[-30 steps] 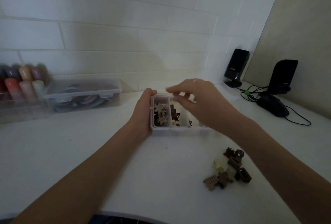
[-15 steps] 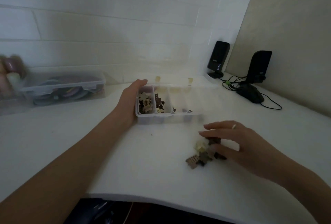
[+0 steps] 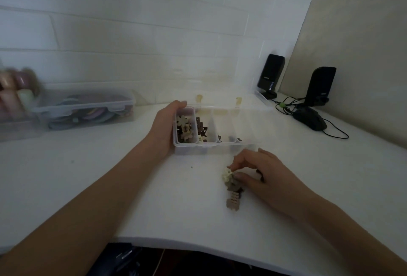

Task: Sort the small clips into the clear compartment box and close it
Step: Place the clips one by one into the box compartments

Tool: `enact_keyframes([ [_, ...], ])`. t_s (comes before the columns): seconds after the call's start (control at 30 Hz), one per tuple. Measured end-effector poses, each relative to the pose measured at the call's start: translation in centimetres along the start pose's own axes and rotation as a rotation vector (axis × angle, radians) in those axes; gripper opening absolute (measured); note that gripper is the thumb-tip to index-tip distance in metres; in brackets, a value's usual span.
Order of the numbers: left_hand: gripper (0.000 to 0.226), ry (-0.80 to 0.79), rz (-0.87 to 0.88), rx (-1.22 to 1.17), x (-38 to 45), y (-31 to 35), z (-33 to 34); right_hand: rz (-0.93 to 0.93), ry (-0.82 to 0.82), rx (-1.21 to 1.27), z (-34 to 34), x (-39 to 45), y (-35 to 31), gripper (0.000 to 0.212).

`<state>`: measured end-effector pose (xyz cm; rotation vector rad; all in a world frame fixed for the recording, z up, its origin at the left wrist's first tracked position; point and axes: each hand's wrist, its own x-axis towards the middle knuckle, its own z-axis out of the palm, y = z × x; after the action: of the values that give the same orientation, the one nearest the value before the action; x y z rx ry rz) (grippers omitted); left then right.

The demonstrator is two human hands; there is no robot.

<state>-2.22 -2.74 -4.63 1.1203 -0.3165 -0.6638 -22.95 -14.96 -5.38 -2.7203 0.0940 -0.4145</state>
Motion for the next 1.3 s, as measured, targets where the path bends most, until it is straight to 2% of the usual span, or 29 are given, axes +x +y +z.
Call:
enact_keyframes([
  [0.23, 0.034, 0.008, -0.021, -0.014, 0.5, -0.2, 0.0, -0.045, 0.022, -0.053, -0.2, 1.0, -0.8, 0.026],
  [0.37, 0.037, 0.011, -0.026, -0.015, 0.7, -0.3, -0.1, -0.092, -0.047, -0.103, 0.1, 1.5, -2.2, 0.036],
  [0.47, 0.038, 0.005, -0.026, -0.019, 0.9, -0.4, -0.2, -0.128, -0.013, -0.175, 0.2, 2.1, -3.0, 0.028],
  [0.57, 0.040, 0.005, -0.028, -0.039, 0.9, -0.5, -0.2, -0.048, -0.087, -0.079, -0.1, 2.7, -3.5, 0.023],
  [0.7, 0.061, 0.016, -0.024, -0.036, 0.8, -0.5, -0.2, -0.077, -0.146, -0.041, -0.2, 4.0, -3.7, 0.013],
  [0.8, 0.054, 0.001, -0.024, -0.045, 0.6, -0.4, -0.2, -0.109, -0.150, 0.038, -0.3, 4.3, -3.9, 0.008],
  [0.87, 0.050, -0.014, -0.041, -0.051, 0.6, -0.4, -0.2, -0.131, -0.081, 0.139, -0.5, 4.5, -4.6, 0.007],
  [0.97, 0.039, -0.027, -0.020, -0.061, 0.8, -0.4, -0.4, -0.205, 0.203, 0.225, -0.8, 6.0, -6.1, 0.008],
  [1.03, 0.033, -0.044, 0.014, -0.068, 1.2, -0.4, -0.6, -0.246, 0.352, 0.183, -0.7, 7.3, -7.1, 0.006],
  [1.1, 0.034, -0.043, 0.013, -0.075, 1.3, -0.4, -0.6, -0.226, 0.311, 0.007, 0.3, 8.6, -7.3, 0.001],
  [1.17, 0.033, -0.044, 0.009, -0.088, 1.3, -0.5, -0.8, -0.216, 0.253, -0.133, 1.7, 9.2, -6.8, 0.006],
  [1.3, 0.031, -0.076, -0.036, -0.100, 1.4, -0.5, -0.8, -0.256, 0.214, -0.088, 1.8, 9.2, -5.3, 0.014],
])
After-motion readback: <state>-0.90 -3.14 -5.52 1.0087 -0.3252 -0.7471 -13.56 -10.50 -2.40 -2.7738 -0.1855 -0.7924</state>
